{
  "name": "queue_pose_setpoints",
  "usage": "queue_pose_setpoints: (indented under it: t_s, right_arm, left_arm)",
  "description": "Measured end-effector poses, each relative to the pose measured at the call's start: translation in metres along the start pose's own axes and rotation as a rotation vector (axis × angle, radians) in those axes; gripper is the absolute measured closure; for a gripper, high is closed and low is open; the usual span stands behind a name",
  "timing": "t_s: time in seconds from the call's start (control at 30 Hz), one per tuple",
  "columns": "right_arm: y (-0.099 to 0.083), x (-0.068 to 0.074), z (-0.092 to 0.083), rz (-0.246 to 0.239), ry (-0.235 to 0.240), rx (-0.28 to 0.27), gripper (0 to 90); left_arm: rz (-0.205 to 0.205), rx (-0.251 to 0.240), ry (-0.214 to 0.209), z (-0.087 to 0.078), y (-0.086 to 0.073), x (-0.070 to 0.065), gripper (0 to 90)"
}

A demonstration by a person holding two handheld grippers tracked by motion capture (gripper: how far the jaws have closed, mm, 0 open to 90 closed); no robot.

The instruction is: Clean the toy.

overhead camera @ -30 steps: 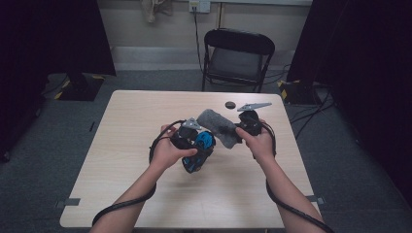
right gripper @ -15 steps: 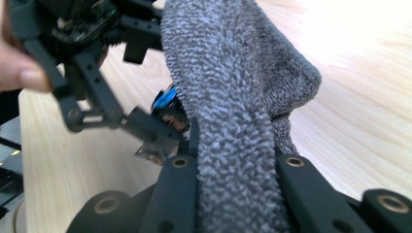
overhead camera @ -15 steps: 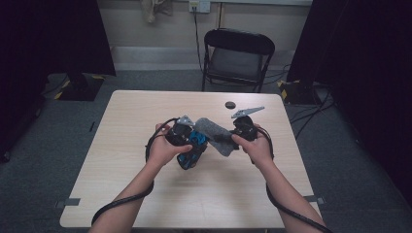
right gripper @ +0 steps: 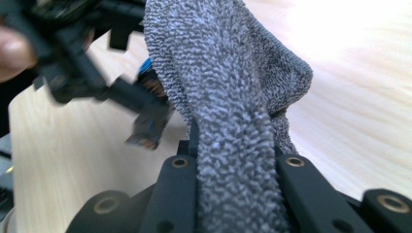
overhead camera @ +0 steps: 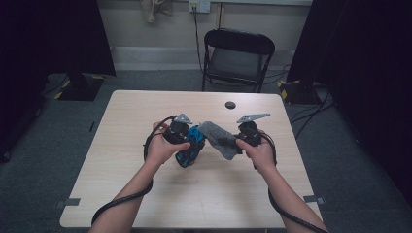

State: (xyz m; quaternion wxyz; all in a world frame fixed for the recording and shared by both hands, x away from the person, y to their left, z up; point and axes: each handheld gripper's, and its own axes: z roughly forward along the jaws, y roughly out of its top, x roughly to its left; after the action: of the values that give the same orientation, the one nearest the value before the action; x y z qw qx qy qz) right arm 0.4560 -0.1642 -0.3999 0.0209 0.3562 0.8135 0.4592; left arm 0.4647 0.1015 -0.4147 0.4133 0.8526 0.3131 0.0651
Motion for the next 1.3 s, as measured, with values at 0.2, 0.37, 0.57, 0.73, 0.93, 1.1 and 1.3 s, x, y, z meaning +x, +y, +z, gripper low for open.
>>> queue_pose_setpoints:
  t_s: [0.2, 0.37, 0.57, 0.73, 0.93, 1.1, 1.3]
  right_arm:
    - [0.011, -0.011, -0.006, 0.031, -0.065, -0.036, 77.5]
    - [0.020, -0.004, 0.005, 0.004, -0.051, -0.013, 77.5]
    - [0.021, 0.009, 0.013, -0.034, -0.005, -0.004, 77.5]
    - [0.020, 0.010, 0.011, -0.042, 0.014, 0.001, 77.4]
    - [0.013, 0.014, 0.010, -0.061, 0.034, -0.001, 77.4]
    - [0.006, 0.016, 0.009, -0.069, 0.047, 0.011, 77.4]
    - [0.001, 0.010, 0.006, -0.047, 0.027, 0.003, 77.4]
  left_arm:
    - [0.031, -0.002, -0.041, 0.001, 0.002, -0.015, 24.7]
    - [0.047, -0.012, -0.071, 0.004, 0.006, -0.025, 24.7]
    - [0.025, 0.010, -0.031, 0.007, 0.003, -0.015, 24.6]
    - [-0.005, 0.002, -0.006, 0.005, 0.000, -0.004, 24.7]
    - [-0.024, 0.007, 0.016, 0.003, -0.001, 0.005, 24.6]
    - [-0.042, 0.000, 0.032, 0.001, -0.003, 0.010, 24.6]
    - [-0.029, 0.005, 0.009, -0.001, -0.006, 0.006, 24.6]
